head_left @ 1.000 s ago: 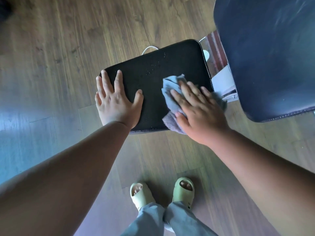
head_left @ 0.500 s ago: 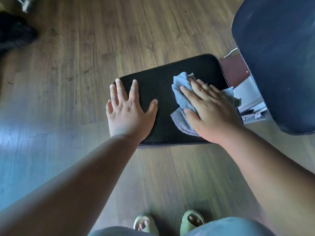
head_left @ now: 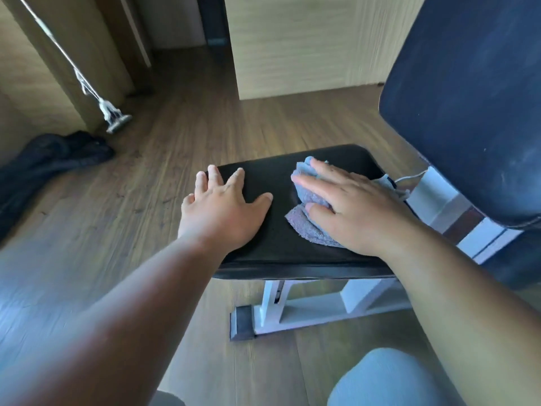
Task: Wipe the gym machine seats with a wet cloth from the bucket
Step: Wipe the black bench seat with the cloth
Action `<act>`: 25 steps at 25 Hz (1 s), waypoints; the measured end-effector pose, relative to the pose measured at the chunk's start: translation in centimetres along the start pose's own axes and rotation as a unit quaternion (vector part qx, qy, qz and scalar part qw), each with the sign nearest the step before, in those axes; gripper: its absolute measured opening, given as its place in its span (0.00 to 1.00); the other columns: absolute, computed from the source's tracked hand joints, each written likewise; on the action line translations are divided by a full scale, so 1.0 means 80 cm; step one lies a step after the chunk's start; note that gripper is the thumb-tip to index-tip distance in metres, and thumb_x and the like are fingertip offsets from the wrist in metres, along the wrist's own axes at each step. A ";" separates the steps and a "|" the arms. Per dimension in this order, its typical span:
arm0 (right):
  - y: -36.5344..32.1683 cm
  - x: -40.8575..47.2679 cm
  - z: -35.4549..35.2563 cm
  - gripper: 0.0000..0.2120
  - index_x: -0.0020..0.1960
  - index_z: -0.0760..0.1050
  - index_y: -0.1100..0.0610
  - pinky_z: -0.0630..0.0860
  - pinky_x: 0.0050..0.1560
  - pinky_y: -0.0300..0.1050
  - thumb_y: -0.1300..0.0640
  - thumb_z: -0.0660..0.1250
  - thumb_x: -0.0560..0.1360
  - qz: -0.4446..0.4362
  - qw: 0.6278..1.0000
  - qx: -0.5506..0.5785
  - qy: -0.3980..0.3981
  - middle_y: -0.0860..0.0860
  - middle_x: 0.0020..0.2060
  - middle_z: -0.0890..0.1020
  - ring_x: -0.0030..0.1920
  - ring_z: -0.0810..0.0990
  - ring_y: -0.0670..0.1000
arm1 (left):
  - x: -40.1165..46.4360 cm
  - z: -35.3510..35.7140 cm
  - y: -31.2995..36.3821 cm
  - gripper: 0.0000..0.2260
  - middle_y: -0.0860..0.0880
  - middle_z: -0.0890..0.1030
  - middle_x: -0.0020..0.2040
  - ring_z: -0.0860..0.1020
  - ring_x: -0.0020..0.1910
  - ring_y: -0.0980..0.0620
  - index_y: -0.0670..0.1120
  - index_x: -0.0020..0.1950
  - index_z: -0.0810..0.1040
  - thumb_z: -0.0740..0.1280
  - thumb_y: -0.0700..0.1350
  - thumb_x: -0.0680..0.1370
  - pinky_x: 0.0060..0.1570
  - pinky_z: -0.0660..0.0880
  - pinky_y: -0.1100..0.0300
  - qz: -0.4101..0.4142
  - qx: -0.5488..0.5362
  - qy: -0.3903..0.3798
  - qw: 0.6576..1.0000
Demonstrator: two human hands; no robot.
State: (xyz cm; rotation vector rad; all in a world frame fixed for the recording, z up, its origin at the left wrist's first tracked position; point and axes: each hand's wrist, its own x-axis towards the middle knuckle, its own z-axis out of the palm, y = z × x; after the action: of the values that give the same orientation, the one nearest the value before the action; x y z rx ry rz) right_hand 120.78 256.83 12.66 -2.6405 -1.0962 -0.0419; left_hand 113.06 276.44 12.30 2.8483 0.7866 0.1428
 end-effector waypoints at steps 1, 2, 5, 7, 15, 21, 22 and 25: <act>-0.001 -0.002 -0.002 0.25 0.78 0.53 0.34 0.53 0.78 0.52 0.41 0.50 0.81 -0.009 1.000 -0.001 -0.009 0.37 0.80 0.47 0.80 0.52 0.47 | 0.000 -0.001 0.000 0.34 0.47 0.48 0.82 0.44 0.80 0.47 0.58 0.79 0.54 0.51 0.70 0.76 0.74 0.53 0.45 0.000 -0.001 0.000 1.000; -0.001 -0.004 -0.005 0.25 0.78 0.54 0.35 0.53 0.78 0.52 0.41 0.49 0.81 -0.016 1.000 -0.007 -0.022 0.37 0.80 0.47 0.80 0.51 0.47 | -0.001 -0.003 0.001 0.34 0.47 0.49 0.82 0.45 0.80 0.47 0.58 0.79 0.54 0.51 0.70 0.76 0.74 0.53 0.45 0.000 -0.002 0.000 1.000; 0.012 -0.014 -0.022 0.26 0.79 0.51 0.36 0.51 0.76 0.50 0.43 0.47 0.82 0.016 0.995 -0.034 -0.088 0.39 0.81 0.45 0.80 0.51 0.48 | -0.005 -0.008 0.004 0.33 0.46 0.49 0.82 0.45 0.80 0.46 0.57 0.79 0.56 0.51 0.69 0.77 0.74 0.54 0.45 0.001 -0.002 -0.006 1.000; 0.015 -0.004 -0.024 0.25 0.79 0.51 0.34 0.54 0.72 0.52 0.44 0.45 0.82 0.080 0.991 -0.051 -0.095 0.43 0.81 0.47 0.79 0.54 0.53 | -0.005 -0.007 0.005 0.33 0.45 0.48 0.82 0.44 0.80 0.46 0.56 0.79 0.55 0.51 0.69 0.77 0.74 0.53 0.45 0.000 0.002 -0.008 1.000; 0.003 -0.015 -0.006 0.26 0.79 0.51 0.42 0.59 0.70 0.54 0.43 0.43 0.82 -0.002 0.995 -0.071 -0.077 0.43 0.79 0.52 0.75 0.61 0.54 | -0.009 -0.006 0.005 0.33 0.45 0.48 0.82 0.45 0.80 0.46 0.56 0.80 0.54 0.50 0.68 0.77 0.73 0.53 0.45 0.000 0.015 -0.007 1.000; -0.020 0.045 -0.002 0.19 0.67 0.66 0.51 0.61 0.58 0.55 0.47 0.47 0.80 0.081 0.994 -0.053 -0.057 0.50 0.72 0.62 0.69 0.66 0.58 | -0.008 -0.004 0.007 0.32 0.44 0.48 0.81 0.46 0.80 0.45 0.56 0.80 0.52 0.48 0.66 0.78 0.73 0.53 0.45 0.003 0.029 -0.005 1.000; -0.028 0.034 0.004 0.20 0.69 0.65 0.50 0.62 0.60 0.55 0.46 0.47 0.81 0.023 0.997 -0.049 -0.058 0.49 0.74 0.60 0.71 0.65 0.57 | -0.008 -0.004 0.006 0.32 0.44 0.48 0.81 0.46 0.80 0.45 0.56 0.80 0.52 0.48 0.66 0.78 0.73 0.53 0.45 0.004 0.030 -0.007 1.000; -0.004 -0.022 -0.011 0.24 0.79 0.55 0.40 0.52 0.74 0.53 0.44 0.46 0.83 -0.038 0.995 -0.028 -0.091 0.41 0.81 0.48 0.79 0.53 0.51 | -0.008 -0.003 0.005 0.32 0.44 0.48 0.81 0.45 0.80 0.45 0.55 0.80 0.52 0.49 0.66 0.78 0.74 0.52 0.44 0.009 0.029 -0.010 0.999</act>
State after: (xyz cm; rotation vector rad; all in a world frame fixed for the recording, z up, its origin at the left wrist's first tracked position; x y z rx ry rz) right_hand 119.38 255.62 13.38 -2.6946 -1.2711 0.1564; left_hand 112.64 275.80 12.60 2.9060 0.7743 0.0944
